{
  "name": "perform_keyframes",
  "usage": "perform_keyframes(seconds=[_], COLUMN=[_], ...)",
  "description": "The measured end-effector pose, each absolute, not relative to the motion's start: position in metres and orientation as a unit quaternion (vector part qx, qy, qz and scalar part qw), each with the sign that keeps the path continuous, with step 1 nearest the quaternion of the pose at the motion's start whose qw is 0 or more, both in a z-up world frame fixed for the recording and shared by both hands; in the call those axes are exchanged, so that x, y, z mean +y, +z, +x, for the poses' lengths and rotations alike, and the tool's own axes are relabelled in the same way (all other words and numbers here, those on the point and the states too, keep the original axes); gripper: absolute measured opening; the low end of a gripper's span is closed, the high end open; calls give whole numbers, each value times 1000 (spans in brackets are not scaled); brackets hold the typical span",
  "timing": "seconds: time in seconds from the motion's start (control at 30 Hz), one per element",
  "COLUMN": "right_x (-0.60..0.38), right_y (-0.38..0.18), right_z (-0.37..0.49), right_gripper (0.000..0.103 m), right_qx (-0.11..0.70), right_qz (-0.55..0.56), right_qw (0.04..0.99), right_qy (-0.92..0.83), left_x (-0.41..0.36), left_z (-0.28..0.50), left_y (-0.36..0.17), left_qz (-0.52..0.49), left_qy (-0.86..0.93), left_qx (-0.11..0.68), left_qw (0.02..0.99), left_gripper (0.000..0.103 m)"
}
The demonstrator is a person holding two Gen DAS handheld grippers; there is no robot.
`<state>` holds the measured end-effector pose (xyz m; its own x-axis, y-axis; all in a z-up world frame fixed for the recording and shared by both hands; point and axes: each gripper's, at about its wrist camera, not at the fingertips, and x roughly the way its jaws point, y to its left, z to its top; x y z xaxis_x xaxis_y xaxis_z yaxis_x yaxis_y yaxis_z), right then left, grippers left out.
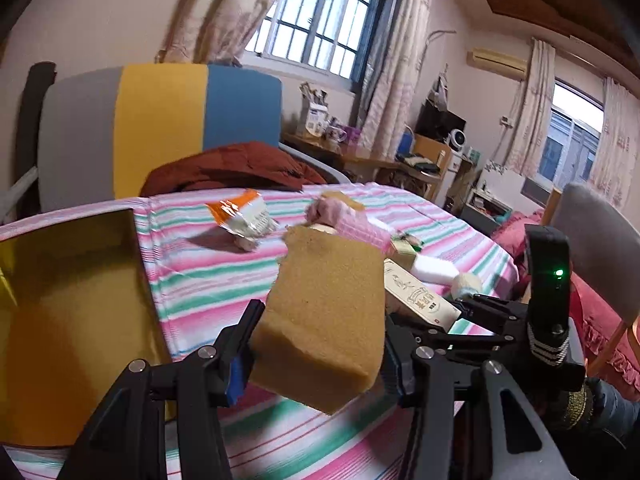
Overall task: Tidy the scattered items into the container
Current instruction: 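Carry both items over the tin while the right tool releases the cream box inside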
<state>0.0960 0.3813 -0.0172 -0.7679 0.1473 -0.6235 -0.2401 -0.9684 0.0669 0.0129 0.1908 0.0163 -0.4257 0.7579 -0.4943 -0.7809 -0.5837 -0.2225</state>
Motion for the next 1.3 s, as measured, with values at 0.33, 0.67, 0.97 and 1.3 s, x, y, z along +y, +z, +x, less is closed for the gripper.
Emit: perform_keyframes(seconds=[0.33, 0.67, 0.97, 1.3], right_x=[322, 251, 212, 187], right_y=[12, 28, 1, -25], right_z=[37, -50, -147, -209], right_gripper=[51, 51, 51, 51], right_qx=[63, 39, 36, 13], right_qz=[-302, -318, -413, -471], right_qw=[2, -77, -87, -61], right_qy=[951, 944, 906, 880], left_x=[126, 58, 29, 27], left_z=[-26, -99, -172, -229], left_y=[27, 22, 5, -22], left_qz=[-285, -307, -358, -435], left_qy=[890, 917, 912, 884], left_qx=[-1, 17, 52, 61], left_qw=[356, 253, 191, 161], left_gripper=[53, 53, 53, 53])
